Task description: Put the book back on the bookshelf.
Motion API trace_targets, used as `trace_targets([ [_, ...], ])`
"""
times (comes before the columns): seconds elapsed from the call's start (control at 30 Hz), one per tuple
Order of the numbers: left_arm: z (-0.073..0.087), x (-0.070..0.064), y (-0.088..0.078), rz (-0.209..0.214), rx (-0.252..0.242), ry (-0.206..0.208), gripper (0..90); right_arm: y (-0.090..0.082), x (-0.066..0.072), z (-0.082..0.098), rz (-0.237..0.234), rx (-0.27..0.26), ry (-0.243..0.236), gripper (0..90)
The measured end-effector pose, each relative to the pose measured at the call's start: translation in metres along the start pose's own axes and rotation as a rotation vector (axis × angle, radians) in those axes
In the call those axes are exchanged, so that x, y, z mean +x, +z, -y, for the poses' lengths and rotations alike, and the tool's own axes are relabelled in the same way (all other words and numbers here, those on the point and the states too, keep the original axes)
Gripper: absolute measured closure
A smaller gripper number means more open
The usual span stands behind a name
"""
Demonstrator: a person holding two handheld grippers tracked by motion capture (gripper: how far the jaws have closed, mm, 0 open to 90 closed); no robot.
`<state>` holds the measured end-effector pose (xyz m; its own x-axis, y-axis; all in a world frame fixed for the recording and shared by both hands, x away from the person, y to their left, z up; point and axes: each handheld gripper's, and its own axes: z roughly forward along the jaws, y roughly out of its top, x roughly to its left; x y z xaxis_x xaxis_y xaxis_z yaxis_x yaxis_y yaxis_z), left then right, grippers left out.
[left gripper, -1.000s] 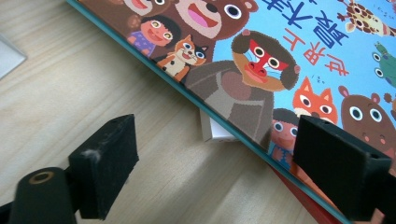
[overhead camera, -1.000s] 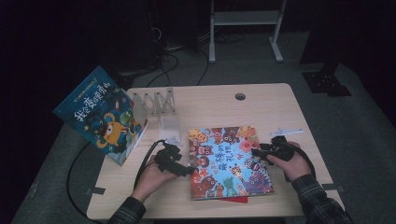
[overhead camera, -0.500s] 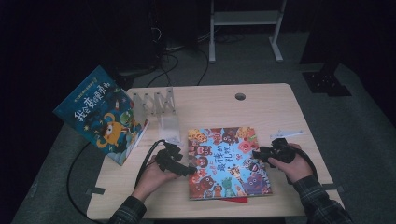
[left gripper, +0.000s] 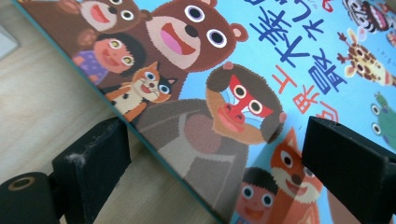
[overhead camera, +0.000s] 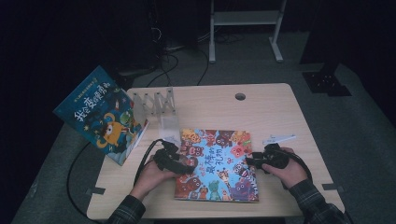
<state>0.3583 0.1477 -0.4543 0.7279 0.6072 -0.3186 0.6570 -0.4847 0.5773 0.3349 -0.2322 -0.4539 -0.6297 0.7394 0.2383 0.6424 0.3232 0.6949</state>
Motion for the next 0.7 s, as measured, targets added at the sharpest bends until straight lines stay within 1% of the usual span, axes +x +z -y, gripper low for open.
trace_targets([
  [0.07, 0.0, 0.0, 0.001, 0.007, -0.002, -0.012, 4.7, 0.0, 0.002, 0.0, -0.007, 0.004, -0.008, 53.3],
  [0.23, -0.001, 0.003, 0.005, 0.03, -0.001, -0.022, 3.0, -0.001, 0.003, 0.0, -0.013, 0.012, -0.02, 53.3],
  [0.27, -0.001, 0.004, 0.006, 0.038, -0.001, -0.028, 2.3, -0.001, 0.003, 0.0, -0.014, 0.012, -0.024, 53.3],
  [0.3, -0.002, 0.006, 0.008, 0.056, 0.0, -0.029, 2.3, -0.001, 0.003, 0.0, -0.014, 0.012, -0.026, 53.3],
  [0.4, -0.004, 0.009, 0.011, 0.079, 0.009, -0.035, 1.4, -0.001, 0.005, 0.0, -0.007, 0.013, -0.049, 53.8],
  [0.43, -0.006, 0.009, 0.011, 0.078, 0.019, -0.033, 1.2, -0.001, 0.006, 0.0, -0.003, 0.016, -0.062, 53.8],
  [0.47, -0.007, 0.01, 0.012, 0.077, 0.023, -0.034, 0.9, -0.002, 0.006, -0.001, -0.004, 0.024, -0.066, 53.8],
  [0.57, -0.009, 0.01, 0.012, 0.077, 0.038, -0.033, 0.8, -0.002, 0.007, -0.001, -0.01, 0.03, -0.065, 53.8],
  [0.63, -0.01, 0.01, 0.012, 0.077, 0.042, -0.033, 0.8, -0.002, 0.005, -0.002, -0.019, 0.034, -0.069, 54.2],
  [0.7, -0.01, 0.01, 0.012, 0.077, 0.038, -0.031, 0.8, 0.001, 0.002, -0.003, -0.011, 0.011, -0.082, 48.3],
])
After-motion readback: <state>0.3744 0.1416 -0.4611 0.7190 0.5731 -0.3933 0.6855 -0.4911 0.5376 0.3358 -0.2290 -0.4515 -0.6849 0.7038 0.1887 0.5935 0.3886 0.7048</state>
